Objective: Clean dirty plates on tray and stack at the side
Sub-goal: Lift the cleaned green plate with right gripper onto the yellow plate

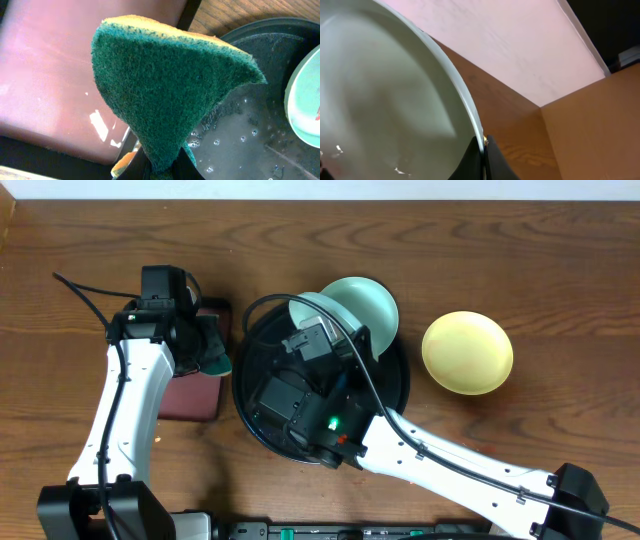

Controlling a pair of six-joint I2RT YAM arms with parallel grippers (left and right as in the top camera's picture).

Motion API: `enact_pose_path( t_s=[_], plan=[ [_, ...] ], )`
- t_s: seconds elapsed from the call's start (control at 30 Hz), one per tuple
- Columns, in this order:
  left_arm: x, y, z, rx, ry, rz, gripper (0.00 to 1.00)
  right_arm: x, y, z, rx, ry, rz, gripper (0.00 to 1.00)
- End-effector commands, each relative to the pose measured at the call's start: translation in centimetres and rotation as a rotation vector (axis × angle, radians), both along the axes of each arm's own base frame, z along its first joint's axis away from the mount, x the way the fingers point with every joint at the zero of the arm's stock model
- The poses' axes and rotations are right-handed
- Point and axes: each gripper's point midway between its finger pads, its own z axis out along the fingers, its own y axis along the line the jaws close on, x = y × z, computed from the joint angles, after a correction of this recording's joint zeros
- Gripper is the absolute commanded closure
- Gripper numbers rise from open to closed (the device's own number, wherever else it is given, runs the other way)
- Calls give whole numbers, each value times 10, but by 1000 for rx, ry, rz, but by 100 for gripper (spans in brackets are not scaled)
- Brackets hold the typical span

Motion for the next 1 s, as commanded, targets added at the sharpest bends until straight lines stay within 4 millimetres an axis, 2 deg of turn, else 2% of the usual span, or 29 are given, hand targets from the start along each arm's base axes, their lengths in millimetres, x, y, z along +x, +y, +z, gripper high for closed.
enact_pose_path(
  t_s=[0.0, 0.13, 0.23, 0.33, 0.5, 0.6, 0.7, 0.8, 0.87, 0.97],
  plan=[
    [2, 3, 4, 14, -10, -9, 92, -3, 0, 12, 69, -30, -6, 99],
    [2, 3, 4, 14, -7, -9, 93, -3, 10, -26, 178, 189, 46, 99],
    [1, 3, 4, 13, -2, -9, 93, -1, 9, -54, 280, 380, 54, 99],
    [-1, 3, 3, 13, 4, -9, 93, 6, -7, -67, 387, 513, 16, 99],
    [-1, 3, 3, 13, 5, -9, 92, 25, -48, -73, 607, 695, -30, 99],
    [-2, 3, 3, 13, 8, -9, 93, 43, -93, -75, 731, 741, -118, 99],
    [-2, 3, 3, 13, 9, -9, 93, 58, -159, -84, 775, 728, -289, 99],
    [-2, 3, 3, 13, 9, -9, 93, 62, -217, -96, 809, 724, -441, 99],
    [-2, 3, 3, 13, 10, -9, 93, 62, -246, -107, 824, 729, -519, 99],
    [-2, 3, 3, 13, 10, -9, 92, 58, -275, -127, 837, 757, -609, 99]
  ],
)
